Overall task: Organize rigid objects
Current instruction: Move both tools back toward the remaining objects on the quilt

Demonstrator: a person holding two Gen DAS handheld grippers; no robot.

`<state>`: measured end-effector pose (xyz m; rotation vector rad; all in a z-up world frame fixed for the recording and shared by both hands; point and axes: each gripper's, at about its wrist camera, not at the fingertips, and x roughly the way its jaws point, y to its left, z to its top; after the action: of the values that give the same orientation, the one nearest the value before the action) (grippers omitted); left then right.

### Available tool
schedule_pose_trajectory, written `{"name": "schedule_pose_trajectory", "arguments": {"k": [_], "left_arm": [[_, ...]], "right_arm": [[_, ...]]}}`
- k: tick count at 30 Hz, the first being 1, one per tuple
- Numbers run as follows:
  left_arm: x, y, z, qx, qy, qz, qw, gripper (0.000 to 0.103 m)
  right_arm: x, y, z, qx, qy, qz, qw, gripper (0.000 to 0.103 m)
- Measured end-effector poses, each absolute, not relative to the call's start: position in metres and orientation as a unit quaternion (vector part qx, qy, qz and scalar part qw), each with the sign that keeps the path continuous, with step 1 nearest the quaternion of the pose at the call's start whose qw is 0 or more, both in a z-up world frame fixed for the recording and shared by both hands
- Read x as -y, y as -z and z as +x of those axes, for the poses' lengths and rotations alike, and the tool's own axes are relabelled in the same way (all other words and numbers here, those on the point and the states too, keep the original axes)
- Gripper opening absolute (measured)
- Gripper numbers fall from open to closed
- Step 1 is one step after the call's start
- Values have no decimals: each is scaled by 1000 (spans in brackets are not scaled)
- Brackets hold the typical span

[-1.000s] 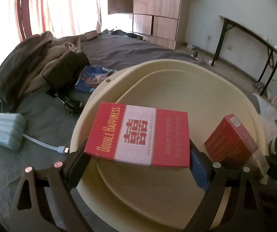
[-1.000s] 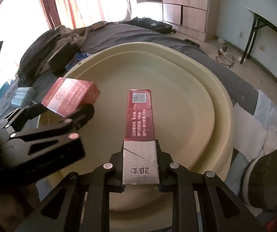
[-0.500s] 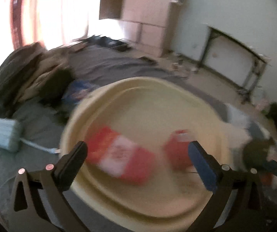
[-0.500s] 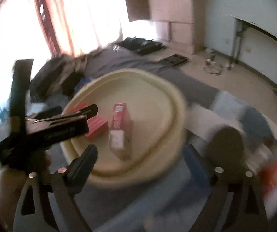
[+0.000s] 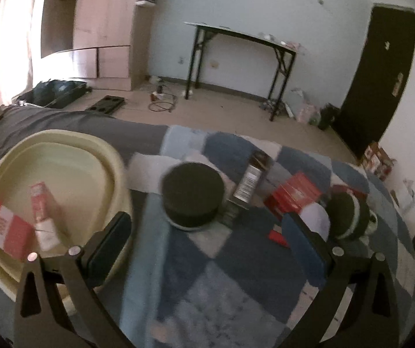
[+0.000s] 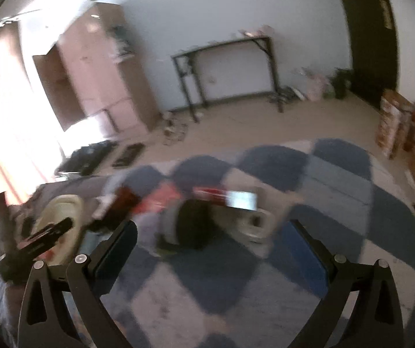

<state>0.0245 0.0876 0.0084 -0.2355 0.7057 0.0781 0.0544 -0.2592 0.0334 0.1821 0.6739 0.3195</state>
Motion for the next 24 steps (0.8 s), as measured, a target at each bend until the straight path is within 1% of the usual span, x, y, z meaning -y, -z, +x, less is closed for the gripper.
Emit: {"name": "schedule_pose_trajectory", "arguments": {"k": [4, 10, 16, 24], "left_arm": [[-74, -1, 24, -357, -34, -98, 928, 103], [-81, -6, 20, -353, -45, -90, 930, 103], [-92, -11, 19, -345, -53, -109, 931, 103], [-87, -11, 20, -345, -45, -100, 932, 103]], "right_arm": [[278, -35, 63, -340, -121, 105, 927, 103], [277, -45, 63, -335, -127, 107, 927, 103], [273, -33, 70, -335, -144, 99, 926, 103], [268, -31, 71, -335, -145, 95, 926, 103]]}}
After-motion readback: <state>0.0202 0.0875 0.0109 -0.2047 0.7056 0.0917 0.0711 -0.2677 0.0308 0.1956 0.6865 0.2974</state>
